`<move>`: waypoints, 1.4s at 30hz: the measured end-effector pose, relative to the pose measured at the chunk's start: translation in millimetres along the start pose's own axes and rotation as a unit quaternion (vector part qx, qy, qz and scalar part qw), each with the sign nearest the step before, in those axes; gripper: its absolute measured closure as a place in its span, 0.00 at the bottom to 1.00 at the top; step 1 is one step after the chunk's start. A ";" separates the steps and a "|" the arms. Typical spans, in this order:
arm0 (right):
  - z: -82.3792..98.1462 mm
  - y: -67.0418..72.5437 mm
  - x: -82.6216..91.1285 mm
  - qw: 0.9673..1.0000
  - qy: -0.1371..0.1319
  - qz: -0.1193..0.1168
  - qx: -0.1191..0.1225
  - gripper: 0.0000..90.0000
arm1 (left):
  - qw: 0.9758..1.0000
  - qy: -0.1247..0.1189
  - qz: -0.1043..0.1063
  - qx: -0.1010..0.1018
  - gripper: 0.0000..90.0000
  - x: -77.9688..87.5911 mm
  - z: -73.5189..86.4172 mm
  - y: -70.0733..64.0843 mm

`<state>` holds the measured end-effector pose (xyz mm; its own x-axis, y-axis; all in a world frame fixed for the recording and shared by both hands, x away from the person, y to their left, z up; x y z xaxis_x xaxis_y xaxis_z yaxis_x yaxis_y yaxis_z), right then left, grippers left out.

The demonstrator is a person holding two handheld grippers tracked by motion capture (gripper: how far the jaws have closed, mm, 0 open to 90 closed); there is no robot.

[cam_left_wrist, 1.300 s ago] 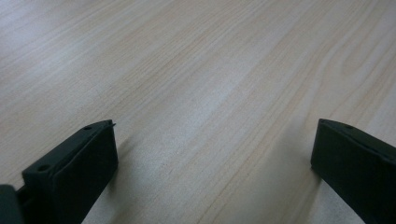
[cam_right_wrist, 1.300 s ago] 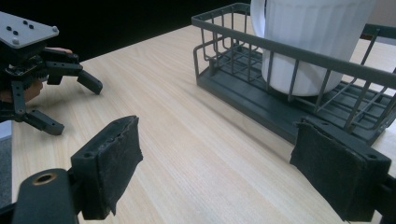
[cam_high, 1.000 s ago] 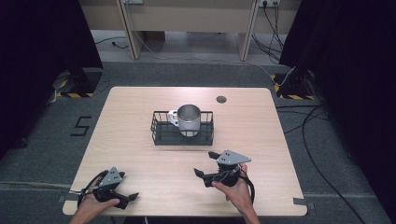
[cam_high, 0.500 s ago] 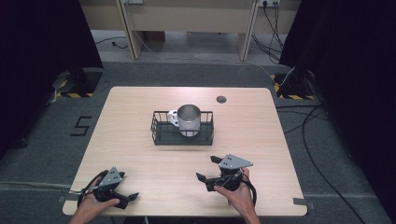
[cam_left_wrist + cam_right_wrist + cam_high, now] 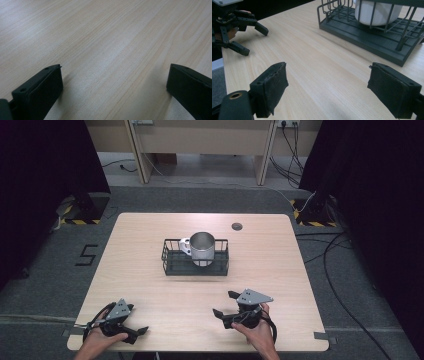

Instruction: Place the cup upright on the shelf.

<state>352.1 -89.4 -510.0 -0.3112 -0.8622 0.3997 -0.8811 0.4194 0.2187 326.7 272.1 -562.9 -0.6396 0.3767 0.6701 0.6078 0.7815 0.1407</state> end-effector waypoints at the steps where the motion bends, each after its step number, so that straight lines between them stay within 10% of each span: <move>1: 0.0 0.0 0.0 1.000 0.000 0.000 0.000 0.17 | 1.000 0.000 0.000 0.000 0.00 0.0 0.0 0.0; 42: 35.1 12.5 7.1 0.999 0.049 0.019 -0.010 0.17 | 1.000 -0.002 0.003 -0.001 0.00 -2.3 -1.8 1.2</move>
<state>326.3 -100.2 -535.7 -0.3078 -0.8134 0.4936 -0.8615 0.4585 0.2184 329.7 271.3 -563.0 -0.6381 0.3830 0.6680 0.6120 0.7787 0.1382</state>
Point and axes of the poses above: each handheld gripper's, and its own axes: x roughly backward along the jaws, z roughly out of its underside, y roughly to its left, the point moved 5 cm from there along -x, roughly forward along the jaws, and after that the axes turned 13 degrees about -z, right-handed, at the moved point
